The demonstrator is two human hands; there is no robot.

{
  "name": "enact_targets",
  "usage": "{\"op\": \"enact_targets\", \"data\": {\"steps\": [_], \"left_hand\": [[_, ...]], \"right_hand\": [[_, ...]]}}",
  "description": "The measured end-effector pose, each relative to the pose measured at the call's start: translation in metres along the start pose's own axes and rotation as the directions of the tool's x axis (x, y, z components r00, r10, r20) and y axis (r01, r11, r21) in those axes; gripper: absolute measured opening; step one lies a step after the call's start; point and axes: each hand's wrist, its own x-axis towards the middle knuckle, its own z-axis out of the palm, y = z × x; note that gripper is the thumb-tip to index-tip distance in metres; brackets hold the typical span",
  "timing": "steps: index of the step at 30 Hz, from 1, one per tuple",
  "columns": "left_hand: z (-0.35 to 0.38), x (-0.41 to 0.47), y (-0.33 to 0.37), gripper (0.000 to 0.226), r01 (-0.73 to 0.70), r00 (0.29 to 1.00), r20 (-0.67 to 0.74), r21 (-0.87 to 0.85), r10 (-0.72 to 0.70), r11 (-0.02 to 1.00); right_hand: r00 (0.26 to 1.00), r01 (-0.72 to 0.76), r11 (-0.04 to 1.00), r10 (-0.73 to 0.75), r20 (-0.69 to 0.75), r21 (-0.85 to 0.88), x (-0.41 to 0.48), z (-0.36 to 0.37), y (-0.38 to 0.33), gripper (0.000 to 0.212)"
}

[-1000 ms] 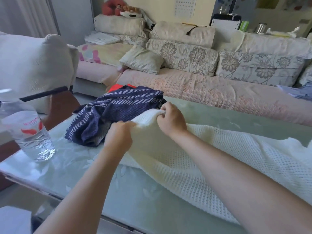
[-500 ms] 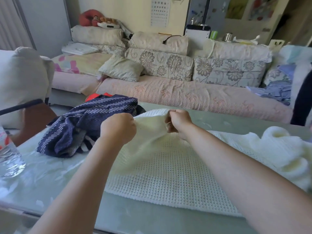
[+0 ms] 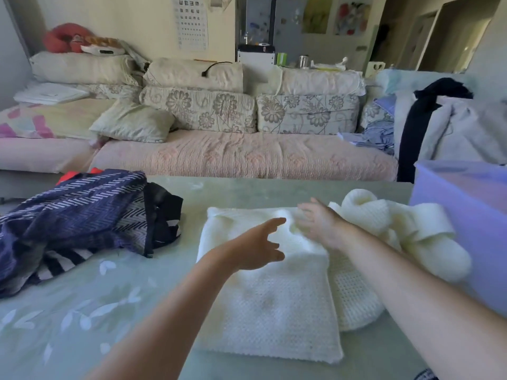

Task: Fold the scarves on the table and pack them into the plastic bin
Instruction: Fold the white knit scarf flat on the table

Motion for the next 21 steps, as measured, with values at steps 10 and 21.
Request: {"op": "enact_targets", "data": {"steps": [10, 21], "left_hand": [[0.021, -0.017, -0.047, 0.076, 0.094, 0.983, 0.051, 0.678, -0.174, 0.729], [0.032, -0.059, -0.037, 0.057, -0.202, 0.978, 0.103, 0.696, 0.183, 0.69]], "right_hand": [[0.979, 0.126, 0.405, -0.201, 0.047, -0.906, -0.052, -0.024, 0.039, 0.065], [0.989, 0.139, 0.18, 0.017, 0.144, -0.974, -0.106, -0.024, 0.047, 0.051]]}}
